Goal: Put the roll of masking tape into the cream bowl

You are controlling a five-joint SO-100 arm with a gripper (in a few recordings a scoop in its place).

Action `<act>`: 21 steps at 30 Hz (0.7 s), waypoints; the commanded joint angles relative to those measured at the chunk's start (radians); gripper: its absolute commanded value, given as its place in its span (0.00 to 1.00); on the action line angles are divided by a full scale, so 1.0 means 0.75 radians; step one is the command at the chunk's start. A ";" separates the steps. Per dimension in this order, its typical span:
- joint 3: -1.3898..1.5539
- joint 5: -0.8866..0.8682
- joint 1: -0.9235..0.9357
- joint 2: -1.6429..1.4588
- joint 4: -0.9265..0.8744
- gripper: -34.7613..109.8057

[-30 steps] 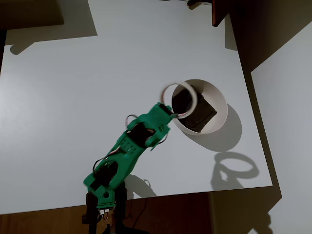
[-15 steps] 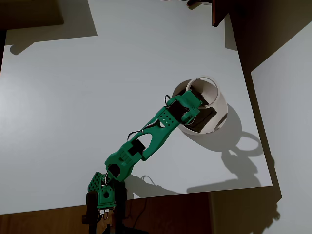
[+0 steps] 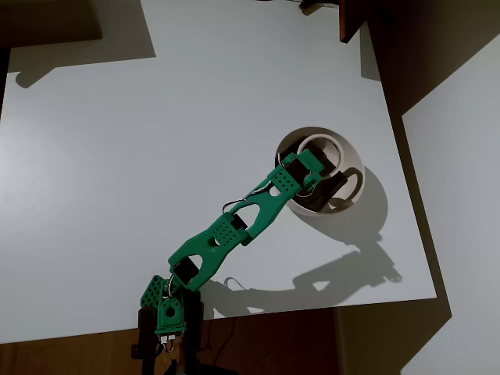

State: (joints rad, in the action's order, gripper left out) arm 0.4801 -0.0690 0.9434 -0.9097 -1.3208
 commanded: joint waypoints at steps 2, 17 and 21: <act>-0.153 -0.020 0.027 -0.002 0.012 0.18; -0.184 -0.225 -0.041 -0.268 -0.045 0.20; -0.184 -0.229 -0.119 -0.397 -0.137 0.18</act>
State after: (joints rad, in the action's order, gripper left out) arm 0.4218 -0.2224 0.8882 -0.9940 -1.3729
